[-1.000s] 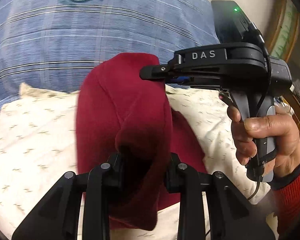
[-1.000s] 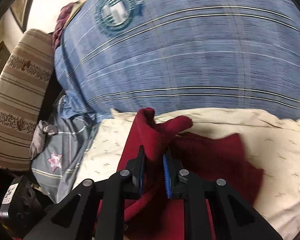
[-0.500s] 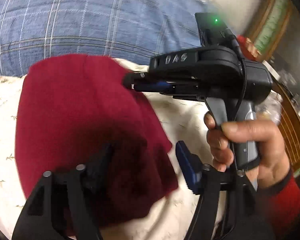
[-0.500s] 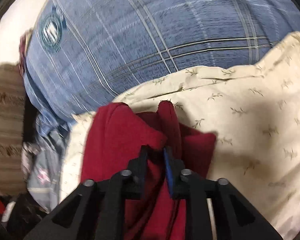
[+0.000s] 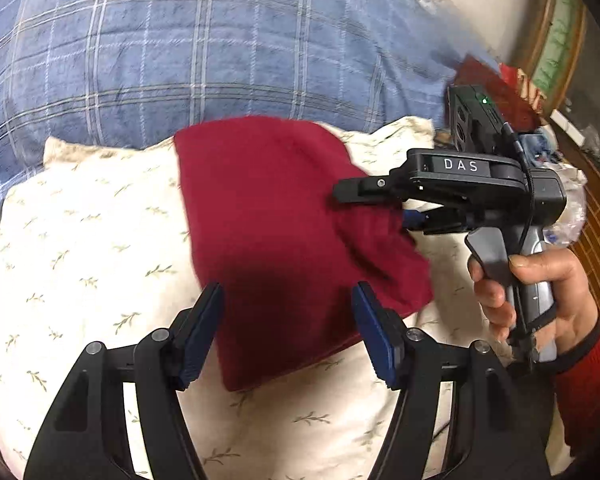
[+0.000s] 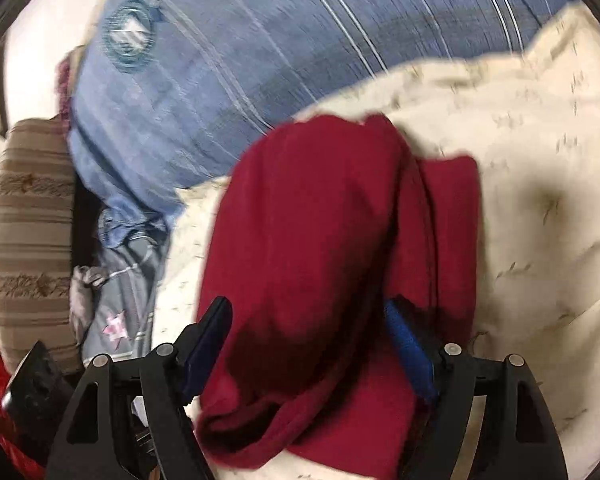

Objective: Fold small clothes

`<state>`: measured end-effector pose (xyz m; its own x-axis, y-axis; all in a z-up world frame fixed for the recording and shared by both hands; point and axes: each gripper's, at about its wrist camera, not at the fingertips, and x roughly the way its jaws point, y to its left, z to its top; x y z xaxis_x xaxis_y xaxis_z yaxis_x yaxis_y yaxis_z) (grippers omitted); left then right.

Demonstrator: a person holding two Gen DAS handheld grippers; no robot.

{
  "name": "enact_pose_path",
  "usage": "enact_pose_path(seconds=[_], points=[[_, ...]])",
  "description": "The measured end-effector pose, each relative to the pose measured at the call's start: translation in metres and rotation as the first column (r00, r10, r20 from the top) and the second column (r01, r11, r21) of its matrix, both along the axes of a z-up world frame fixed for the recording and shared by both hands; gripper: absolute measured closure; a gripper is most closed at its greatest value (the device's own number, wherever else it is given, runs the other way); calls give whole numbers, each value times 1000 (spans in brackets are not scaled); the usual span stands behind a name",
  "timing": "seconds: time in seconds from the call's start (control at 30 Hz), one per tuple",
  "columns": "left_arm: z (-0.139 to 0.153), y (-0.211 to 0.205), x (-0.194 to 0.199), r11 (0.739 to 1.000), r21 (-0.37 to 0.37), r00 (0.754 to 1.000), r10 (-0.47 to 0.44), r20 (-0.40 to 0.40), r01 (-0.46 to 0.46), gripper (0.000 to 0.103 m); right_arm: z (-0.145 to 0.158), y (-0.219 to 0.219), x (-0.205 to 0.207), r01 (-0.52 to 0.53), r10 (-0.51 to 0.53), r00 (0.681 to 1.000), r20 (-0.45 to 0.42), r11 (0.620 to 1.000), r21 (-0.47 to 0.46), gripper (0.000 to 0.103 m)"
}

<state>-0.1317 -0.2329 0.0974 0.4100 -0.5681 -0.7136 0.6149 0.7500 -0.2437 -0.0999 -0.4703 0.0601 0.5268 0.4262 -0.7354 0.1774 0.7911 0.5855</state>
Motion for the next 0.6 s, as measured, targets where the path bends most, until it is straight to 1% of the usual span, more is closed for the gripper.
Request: enact_pose_path(seconds=[0.03, 0.07, 0.1, 0.13, 0.2, 0.3, 0.33, 0.4, 0.43, 0.5, 0.53, 0.57, 0.6], points=[[-5, 0, 1, 1000, 11, 1000, 9, -7, -9, 38, -1, 2, 0, -1, 1, 1000, 23, 1000, -8, 22], [-8, 0, 4, 1000, 15, 1000, 13, -17, -12, 38, -2, 5, -1, -1, 2, 999, 37, 1000, -29, 29], [-10, 0, 7, 1000, 16, 1000, 15, -27, -14, 38, -1, 8, -2, 1, 2, 999, 45, 998, -61, 59], [-12, -1, 8, 1000, 18, 999, 19, -36, -18, 38, 3, 10, -4, -2, 7, 999, 52, 995, -95, 76], [-10, -4, 7, 1000, 14, 999, 27, -34, -27, 38, 18, 13, -13, -21, 34, 995, 98, 991, -132, 81], [-3, -1, 2, 1000, -3, 1000, 27, -7, -27, 36, 41, 12, -35, -13, 47, 987, 151, 976, -218, 82], [-1, -2, 1, 1000, -3, 1000, 28, 3, -28, 34, 45, 12, -41, -4, 46, 987, 154, 964, -266, 82], [-5, -5, 0, 1000, 3, 1000, 26, -1, -26, 33, 39, 11, -40, 15, 31, 990, 134, 945, -327, 82], [-9, -10, 2, 999, 18, 999, 30, -10, -30, 33, 28, 8, -35, 13, 21, 994, 103, 946, -324, 82], [-15, -17, 6, 998, 43, 999, 40, -15, -40, 33, 13, -1, -29, 11, 6, 998, 57, 952, -305, 74], [-18, -19, 7, 997, 58, 999, 47, -16, -46, 33, 15, -4, -32, 20, -1, 998, 66, 957, -289, 74], [-18, -18, 7, 997, 64, 999, 52, -15, -51, 33, 23, -5, -39, 31, -6, 996, 86, 956, -290, 69], [-17, -19, 7, 997, 63, 998, 54, -9, -54, 33, 35, -3, -47, 48, -11, 994, 113, 941, -334, 63]])
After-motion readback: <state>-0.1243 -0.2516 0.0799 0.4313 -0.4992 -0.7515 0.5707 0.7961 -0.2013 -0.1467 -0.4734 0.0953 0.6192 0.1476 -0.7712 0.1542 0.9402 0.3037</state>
